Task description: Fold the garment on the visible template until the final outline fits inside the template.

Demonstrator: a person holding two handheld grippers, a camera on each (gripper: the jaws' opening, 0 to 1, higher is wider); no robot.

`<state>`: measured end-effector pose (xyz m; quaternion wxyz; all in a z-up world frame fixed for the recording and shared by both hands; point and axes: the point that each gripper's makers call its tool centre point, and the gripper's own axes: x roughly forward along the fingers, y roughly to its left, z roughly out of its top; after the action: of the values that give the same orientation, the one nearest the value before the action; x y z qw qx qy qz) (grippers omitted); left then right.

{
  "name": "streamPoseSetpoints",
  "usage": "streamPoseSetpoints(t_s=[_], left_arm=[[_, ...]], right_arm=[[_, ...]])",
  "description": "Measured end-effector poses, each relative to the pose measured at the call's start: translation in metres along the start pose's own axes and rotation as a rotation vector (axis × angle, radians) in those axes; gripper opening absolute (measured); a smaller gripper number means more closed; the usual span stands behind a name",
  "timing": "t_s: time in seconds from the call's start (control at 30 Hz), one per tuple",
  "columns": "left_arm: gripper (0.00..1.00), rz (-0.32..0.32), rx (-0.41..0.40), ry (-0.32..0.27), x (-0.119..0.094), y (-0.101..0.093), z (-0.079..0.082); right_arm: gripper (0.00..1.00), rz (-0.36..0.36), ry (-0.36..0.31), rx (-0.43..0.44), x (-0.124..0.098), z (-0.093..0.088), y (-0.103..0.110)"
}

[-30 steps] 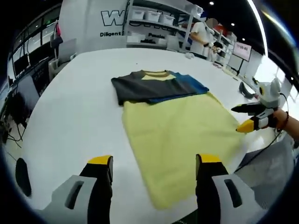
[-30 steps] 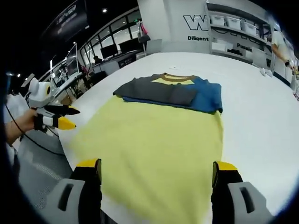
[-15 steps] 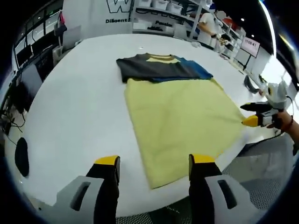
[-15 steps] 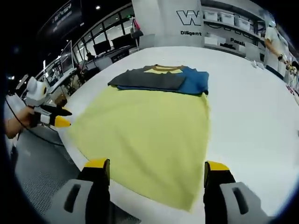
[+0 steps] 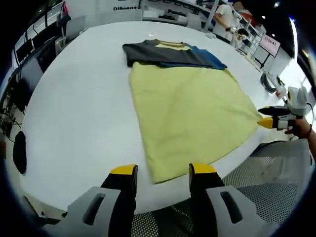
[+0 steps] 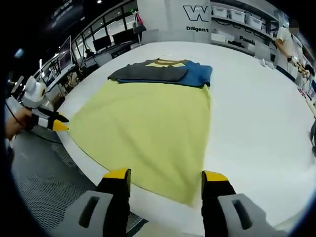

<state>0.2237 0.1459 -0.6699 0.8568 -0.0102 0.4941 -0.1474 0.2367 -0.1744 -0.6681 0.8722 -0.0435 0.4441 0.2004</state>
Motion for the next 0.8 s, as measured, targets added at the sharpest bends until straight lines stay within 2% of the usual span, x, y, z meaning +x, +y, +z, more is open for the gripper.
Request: streamPoseSetpoints(t_s=[0.1, 0.23, 0.27, 0.37, 0.47, 0.53, 0.6, 0.67, 0.8], left_arm=[[0.33, 0.015, -0.027, 0.007, 0.0, 0.002, -0.002], [0.21, 0.053, 0.004, 0.014, 0.001, 0.006, -0.005], [0.19, 0.062, 0.001, 0.011, 0.0, 0.008, -0.005], [0.09, 0.084, -0.044, 0.014, 0.001, 0.013, -0.006], [0.07, 0.079, -0.061, 0.009, 0.002, 0.011, -0.005], [0.05, 0.079, -0.056, 0.011, 0.002, 0.009, -0.006], [0.03, 0.078, -0.074, 0.008, 0.003, 0.008, -0.005], [0.03, 0.083, -0.069, 0.013, 0.002, 0.009, -0.006], [0.02, 0.086, -0.065, 0.033, -0.002, 0.011, -0.009]], right_arm=[[0.44, -0.007, 0.01, 0.014, -0.001, -0.004, -0.002], [0.35, -0.028, 0.034, 0.016, 0.0, -0.013, -0.005], [0.31, -0.055, 0.032, -0.009, 0.0, -0.013, -0.009], [0.16, -0.075, 0.048, -0.035, -0.001, -0.014, -0.013], [0.09, -0.081, 0.044, -0.023, 0.0, -0.013, -0.015], [0.0, -0.1, 0.047, -0.039, -0.001, -0.013, -0.019], [0.0, -0.119, 0.06, -0.038, -0.003, -0.014, -0.022], [0.0, -0.098, 0.046, -0.012, -0.004, -0.011, -0.02], [0.0, -0.1, 0.058, -0.022, -0.01, -0.011, -0.021]])
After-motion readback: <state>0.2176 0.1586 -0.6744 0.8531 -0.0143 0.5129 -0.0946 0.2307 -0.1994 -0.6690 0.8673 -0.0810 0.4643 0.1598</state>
